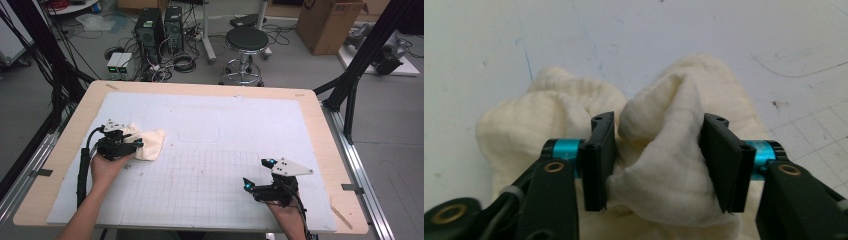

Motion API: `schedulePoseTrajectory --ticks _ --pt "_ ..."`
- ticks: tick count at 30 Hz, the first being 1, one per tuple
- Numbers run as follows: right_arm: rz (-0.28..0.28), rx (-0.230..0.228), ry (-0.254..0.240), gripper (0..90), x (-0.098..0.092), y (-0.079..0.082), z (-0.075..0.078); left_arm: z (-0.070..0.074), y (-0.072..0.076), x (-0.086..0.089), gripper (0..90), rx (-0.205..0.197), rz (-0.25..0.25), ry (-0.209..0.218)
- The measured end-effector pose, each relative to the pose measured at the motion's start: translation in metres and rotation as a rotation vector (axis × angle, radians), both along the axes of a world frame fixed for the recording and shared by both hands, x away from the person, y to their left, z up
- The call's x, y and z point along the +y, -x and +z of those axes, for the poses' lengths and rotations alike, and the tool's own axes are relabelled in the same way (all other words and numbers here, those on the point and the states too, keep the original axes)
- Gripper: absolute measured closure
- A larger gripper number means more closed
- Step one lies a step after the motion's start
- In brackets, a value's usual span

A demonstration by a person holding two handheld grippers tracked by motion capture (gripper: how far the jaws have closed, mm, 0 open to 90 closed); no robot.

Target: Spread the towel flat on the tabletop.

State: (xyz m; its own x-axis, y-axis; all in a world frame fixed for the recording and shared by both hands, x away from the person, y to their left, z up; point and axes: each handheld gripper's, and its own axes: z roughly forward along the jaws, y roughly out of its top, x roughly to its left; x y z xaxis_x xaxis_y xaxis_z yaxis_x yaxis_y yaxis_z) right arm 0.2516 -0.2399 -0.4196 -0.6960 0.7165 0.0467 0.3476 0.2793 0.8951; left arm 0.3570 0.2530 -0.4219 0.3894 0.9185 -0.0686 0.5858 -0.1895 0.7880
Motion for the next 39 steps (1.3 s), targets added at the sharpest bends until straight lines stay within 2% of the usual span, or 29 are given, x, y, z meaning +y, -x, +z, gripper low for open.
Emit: schedulePoseTrajectory --ticks 2,6,12,17,19,25,28,31,39 --pt "-0.002 0.003 0.001 9.4 0.000 0.000 0.000 -0.003 -0.002 0.001 53.4 0.020 0.007 0.005" --pt "0.001 -0.001 0.000 9.4 0.000 0.001 0.000 -0.004 -0.003 0.001 62.1 0.022 0.015 0.008" --pt "0.010 0.008 0.008 9.4 0.003 0.002 -0.001 -0.003 -0.003 -0.001 70.0 0.021 -0.004 0.003" --pt "0.014 0.000 0.001 9.4 0.003 0.003 -0.001 0.000 0.000 -0.001 72.8 0.016 -0.009 0.009" --pt "0.012 0.011 0.004 9.4 0.003 0.003 -0.001 0.003 0.002 -0.002 73.4 0.009 -0.021 0.016" --pt "0.022 0.010 0.011 9.4 0.005 0.002 -0.002 0.010 0.008 -0.007 73.8 -0.012 -0.049 0.057" --pt "0.021 0.011 0.010 9.4 0.005 0.002 -0.002 0.016 0.013 -0.012 73.9 -0.032 -0.072 0.075" --pt "0.021 0.010 0.014 9.4 0.005 0.002 -0.002 0.023 0.018 -0.019 73.9 -0.047 -0.105 0.074" --pt "0.018 0.010 0.016 9.4 0.005 0.002 -0.002 0.045 0.031 -0.051 73.9 -0.087 -0.221 0.089"
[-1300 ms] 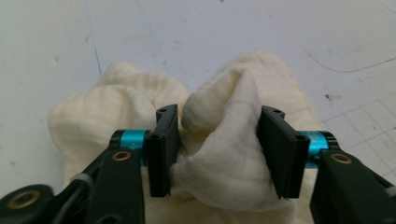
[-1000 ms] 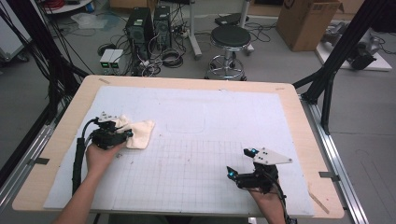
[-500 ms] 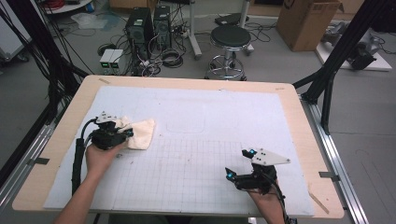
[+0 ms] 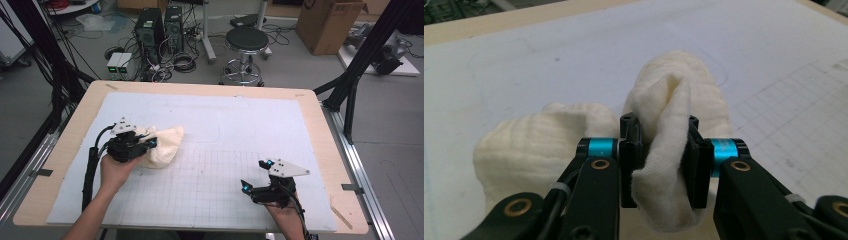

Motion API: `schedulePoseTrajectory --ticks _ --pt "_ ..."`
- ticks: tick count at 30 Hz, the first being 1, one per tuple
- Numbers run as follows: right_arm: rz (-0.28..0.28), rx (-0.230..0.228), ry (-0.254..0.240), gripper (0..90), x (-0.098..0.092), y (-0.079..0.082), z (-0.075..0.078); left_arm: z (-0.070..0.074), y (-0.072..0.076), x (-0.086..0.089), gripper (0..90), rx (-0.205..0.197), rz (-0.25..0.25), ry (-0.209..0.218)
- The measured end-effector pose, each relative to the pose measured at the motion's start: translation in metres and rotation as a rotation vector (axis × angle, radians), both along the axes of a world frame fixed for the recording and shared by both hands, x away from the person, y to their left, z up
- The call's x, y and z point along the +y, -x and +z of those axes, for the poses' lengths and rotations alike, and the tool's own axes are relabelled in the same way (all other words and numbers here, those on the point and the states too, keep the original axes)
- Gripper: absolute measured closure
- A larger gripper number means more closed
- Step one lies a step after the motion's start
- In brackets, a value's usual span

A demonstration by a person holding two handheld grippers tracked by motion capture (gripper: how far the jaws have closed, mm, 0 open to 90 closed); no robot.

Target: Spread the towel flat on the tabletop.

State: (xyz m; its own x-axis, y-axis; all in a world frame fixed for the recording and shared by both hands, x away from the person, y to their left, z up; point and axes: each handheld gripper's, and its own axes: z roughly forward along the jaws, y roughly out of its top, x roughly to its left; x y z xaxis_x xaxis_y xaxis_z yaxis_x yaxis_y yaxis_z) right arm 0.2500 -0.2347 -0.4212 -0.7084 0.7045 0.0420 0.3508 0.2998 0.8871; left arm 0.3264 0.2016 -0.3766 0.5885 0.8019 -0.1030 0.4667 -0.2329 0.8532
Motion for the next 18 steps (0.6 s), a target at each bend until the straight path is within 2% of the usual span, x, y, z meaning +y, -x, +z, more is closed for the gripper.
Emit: schedulePoseTrajectory --ticks 8,12,18 --pt "-0.004 -0.009 -0.006 9.4 -0.002 0.001 0.001 0.012 0.009 -0.041 73.8 -0.010 -0.119 0.016" --pt "-0.002 -0.008 -0.009 9.4 -0.002 0.001 0.001 0.016 0.010 -0.064 73.8 -0.022 -0.170 0.009" --pt "-0.003 -0.015 -0.013 9.4 -0.003 0.001 0.002 0.009 0.005 -0.096 73.7 0.003 -0.231 0.003"
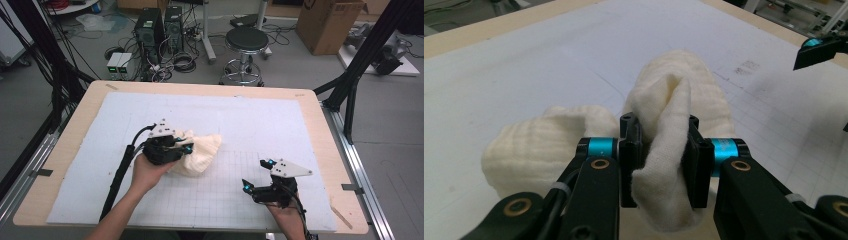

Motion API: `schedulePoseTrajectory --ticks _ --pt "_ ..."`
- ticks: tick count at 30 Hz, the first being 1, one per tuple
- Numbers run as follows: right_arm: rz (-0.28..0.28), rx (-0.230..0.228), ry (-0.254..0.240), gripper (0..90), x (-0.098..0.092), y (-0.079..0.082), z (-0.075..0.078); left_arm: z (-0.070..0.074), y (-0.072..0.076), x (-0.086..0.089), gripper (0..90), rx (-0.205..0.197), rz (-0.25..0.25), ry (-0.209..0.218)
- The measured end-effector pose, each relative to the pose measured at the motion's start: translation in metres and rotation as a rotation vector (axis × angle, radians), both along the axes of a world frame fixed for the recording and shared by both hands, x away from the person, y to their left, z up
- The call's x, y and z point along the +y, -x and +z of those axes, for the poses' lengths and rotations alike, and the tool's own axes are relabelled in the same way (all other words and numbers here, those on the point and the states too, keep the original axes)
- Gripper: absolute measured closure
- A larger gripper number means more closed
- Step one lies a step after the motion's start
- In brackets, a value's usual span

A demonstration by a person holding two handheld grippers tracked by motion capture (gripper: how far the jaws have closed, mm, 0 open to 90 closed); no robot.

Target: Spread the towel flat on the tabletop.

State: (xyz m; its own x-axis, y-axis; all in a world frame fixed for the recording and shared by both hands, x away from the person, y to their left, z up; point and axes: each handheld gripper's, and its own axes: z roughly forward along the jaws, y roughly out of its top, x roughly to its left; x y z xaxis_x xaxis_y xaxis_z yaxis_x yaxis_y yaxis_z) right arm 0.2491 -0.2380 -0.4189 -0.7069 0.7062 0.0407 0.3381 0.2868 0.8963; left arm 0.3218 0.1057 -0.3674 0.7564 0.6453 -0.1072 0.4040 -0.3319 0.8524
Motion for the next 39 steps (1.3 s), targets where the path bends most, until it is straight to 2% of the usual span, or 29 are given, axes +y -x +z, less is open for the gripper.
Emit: schedulePoseTrajectory --ticks 3,6,8,13,18,19,21,22,23,24,25,28,29,30,33,37,39 --pt "-0.003 -0.004 -0.007 9.4 -0.002 0.000 0.001 -0.009 -0.005 -0.018 73.6 0.019 -0.038 -0.007" --pt "-0.003 -0.002 -0.011 9.4 -0.002 0.000 0.001 -0.014 -0.008 -0.026 73.5 0.030 -0.048 -0.011" --pt "-0.004 0.000 -0.014 9.4 -0.002 0.000 0.001 -0.020 -0.012 -0.032 73.3 0.033 -0.048 -0.039" --pt "0.001 -0.003 -0.015 9.4 -0.002 0.000 0.001 -0.037 -0.023 -0.039 72.3 0.073 -0.038 -0.062" --pt "0.006 -0.004 -0.016 9.4 -0.003 0.000 0.000 -0.045 -0.028 -0.041 70.5 0.075 -0.033 -0.082" --pt "0.004 0.001 -0.016 9.4 -0.003 0.000 0.000 -0.044 -0.029 -0.040 68.9 0.069 -0.033 -0.082" --pt "0.007 -0.001 -0.017 9.4 -0.003 0.000 0.000 -0.043 -0.029 -0.039 58.3 0.063 -0.028 -0.076" --pt "0.007 -0.001 -0.017 9.4 -0.003 0.000 0.000 -0.041 -0.029 -0.037 58.3 0.055 -0.026 -0.073" --pt "0.006 -0.001 -0.016 9.4 -0.003 0.000 0.000 -0.038 -0.028 -0.036 50.4 0.042 -0.022 -0.066" --pt "0.006 -0.001 -0.016 9.4 -0.003 0.000 0.000 -0.035 -0.027 -0.034 50.4 0.030 -0.018 -0.057" --pt "0.006 -0.001 -0.014 9.4 -0.003 0.000 0.000 -0.031 -0.026 -0.032 45.6 0.019 -0.016 -0.047" --pt "0.009 0.002 -0.014 9.4 -0.003 0.000 0.000 -0.020 -0.024 -0.022 42.9 -0.014 -0.003 -0.026" --pt "0.012 -0.009 -0.010 9.4 -0.003 -0.001 0.000 -0.017 -0.022 -0.018 41.6 -0.020 0.000 -0.020" --pt "0.007 0.003 -0.012 9.4 -0.003 0.000 0.000 -0.013 -0.021 -0.014 39.9 -0.028 0.001 -0.021" --pt "0.006 -0.006 -0.012 9.4 -0.003 0.000 0.000 -0.006 -0.017 -0.003 38.9 -0.050 0.003 -0.030" --pt "0.001 0.005 -0.011 9.4 -0.004 0.002 0.000 -0.006 -0.012 0.011 38.9 -0.060 0.023 -0.037" --pt "0.001 -0.008 -0.007 9.4 -0.004 0.002 0.000 -0.008 -0.010 0.020 39.2 -0.056 0.032 -0.038"
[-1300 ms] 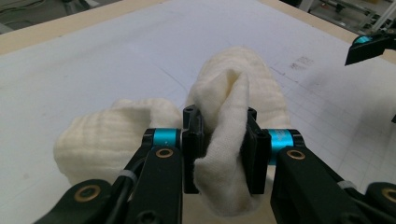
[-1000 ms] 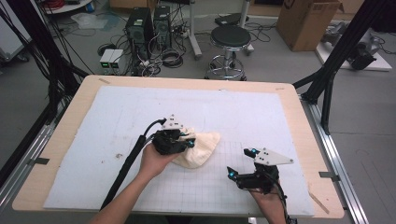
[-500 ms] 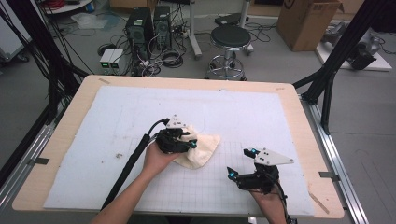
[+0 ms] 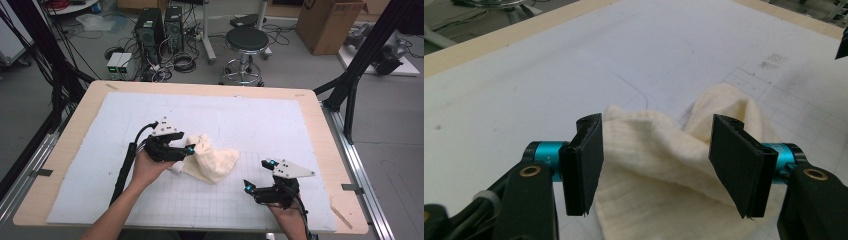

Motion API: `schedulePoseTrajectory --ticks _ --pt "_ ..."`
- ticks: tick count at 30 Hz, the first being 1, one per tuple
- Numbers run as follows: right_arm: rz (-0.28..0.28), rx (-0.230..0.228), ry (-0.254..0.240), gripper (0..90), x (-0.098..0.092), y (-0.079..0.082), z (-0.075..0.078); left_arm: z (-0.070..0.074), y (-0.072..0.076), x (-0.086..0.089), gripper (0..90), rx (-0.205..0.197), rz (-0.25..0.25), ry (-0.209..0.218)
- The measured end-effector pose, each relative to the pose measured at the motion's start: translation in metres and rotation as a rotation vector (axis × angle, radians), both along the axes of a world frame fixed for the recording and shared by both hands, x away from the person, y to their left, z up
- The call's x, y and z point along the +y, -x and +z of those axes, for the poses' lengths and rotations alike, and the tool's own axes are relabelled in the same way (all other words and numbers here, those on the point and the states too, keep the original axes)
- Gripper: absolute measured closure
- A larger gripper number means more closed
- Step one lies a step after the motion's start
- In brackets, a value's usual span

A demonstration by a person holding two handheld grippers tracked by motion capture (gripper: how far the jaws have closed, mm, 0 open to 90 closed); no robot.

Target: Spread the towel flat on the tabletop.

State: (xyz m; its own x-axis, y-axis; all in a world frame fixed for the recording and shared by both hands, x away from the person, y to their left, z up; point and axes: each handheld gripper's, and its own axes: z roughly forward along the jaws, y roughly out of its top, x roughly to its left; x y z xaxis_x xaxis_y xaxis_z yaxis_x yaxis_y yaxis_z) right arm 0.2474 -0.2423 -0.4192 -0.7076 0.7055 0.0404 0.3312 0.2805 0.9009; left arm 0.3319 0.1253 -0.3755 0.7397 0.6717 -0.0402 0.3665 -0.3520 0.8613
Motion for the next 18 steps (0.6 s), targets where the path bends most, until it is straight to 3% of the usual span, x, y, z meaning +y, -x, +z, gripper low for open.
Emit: schedulePoseTrajectory --ticks 8,14,18 --pt "-0.003 0.008 -0.001 9.4 0.001 0.000 0.000 -0.017 0.009 0.020 44.7 0.021 0.013 -0.032" --pt "-0.004 0.016 0.000 9.4 0.001 0.000 -0.001 -0.032 0.012 0.021 51.4 0.059 -0.007 -0.061" --pt "0.000 0.014 0.000 9.4 0.001 0.001 -0.001 -0.041 0.010 0.016 54.4 0.101 -0.028 -0.103"
